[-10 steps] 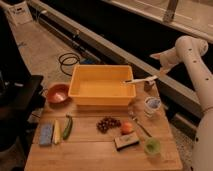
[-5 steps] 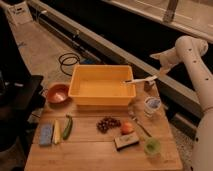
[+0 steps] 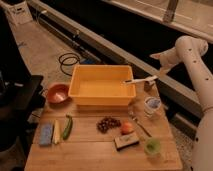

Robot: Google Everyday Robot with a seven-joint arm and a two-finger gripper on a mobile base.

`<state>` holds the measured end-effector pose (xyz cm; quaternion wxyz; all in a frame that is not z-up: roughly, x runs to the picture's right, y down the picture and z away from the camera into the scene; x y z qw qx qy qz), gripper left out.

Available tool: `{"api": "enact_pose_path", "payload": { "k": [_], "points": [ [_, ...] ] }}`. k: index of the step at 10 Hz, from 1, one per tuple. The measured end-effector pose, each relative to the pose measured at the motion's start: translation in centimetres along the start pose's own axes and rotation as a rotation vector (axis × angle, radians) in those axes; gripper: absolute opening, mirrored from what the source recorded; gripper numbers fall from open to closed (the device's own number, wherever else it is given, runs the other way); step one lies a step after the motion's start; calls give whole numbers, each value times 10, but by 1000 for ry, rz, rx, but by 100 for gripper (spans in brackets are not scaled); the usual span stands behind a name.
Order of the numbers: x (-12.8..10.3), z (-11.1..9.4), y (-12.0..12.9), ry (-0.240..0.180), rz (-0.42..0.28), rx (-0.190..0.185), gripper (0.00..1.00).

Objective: Place grapes in plastic cup

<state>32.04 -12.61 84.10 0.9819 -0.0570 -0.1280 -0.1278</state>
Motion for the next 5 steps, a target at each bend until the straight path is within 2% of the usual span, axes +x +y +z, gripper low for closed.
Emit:
{"api": "enact_pose_path", "payload": {
  "k": [5],
  "points": [
    [0, 0, -1, 1, -12, 0, 80]
  ]
}}
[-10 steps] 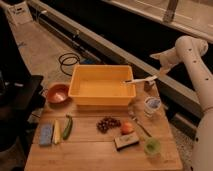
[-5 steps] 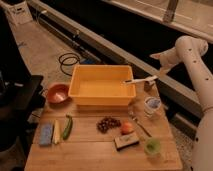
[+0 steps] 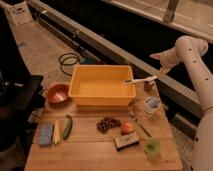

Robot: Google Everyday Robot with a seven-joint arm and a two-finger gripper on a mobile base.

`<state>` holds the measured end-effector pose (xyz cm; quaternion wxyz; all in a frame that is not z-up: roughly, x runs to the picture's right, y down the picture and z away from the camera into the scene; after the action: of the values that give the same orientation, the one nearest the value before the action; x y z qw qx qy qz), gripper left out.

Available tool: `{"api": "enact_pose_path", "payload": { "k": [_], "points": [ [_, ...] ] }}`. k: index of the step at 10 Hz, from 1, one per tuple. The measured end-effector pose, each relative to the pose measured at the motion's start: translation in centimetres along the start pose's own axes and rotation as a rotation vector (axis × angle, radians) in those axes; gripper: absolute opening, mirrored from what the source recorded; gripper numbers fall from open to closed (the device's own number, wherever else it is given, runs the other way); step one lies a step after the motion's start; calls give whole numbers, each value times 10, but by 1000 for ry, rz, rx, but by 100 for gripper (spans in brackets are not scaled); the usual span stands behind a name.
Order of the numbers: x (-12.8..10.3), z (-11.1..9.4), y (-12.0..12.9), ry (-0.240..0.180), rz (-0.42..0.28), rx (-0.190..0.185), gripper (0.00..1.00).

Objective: Place grapes in plastic cup

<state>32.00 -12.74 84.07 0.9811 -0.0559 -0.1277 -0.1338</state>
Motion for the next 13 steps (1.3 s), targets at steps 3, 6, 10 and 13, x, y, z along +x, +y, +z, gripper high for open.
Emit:
{"api": "enact_pose_path", "payload": {
  "k": [3, 6, 10, 13],
  "points": [
    [-14, -19, -17, -3, -125, 11, 80],
    [-36, -40, 2, -16, -190, 6, 80],
    [-80, -41, 55, -47, -226, -41, 80],
    [-99, -45, 75, -47, -298, -108, 80]
  ]
}}
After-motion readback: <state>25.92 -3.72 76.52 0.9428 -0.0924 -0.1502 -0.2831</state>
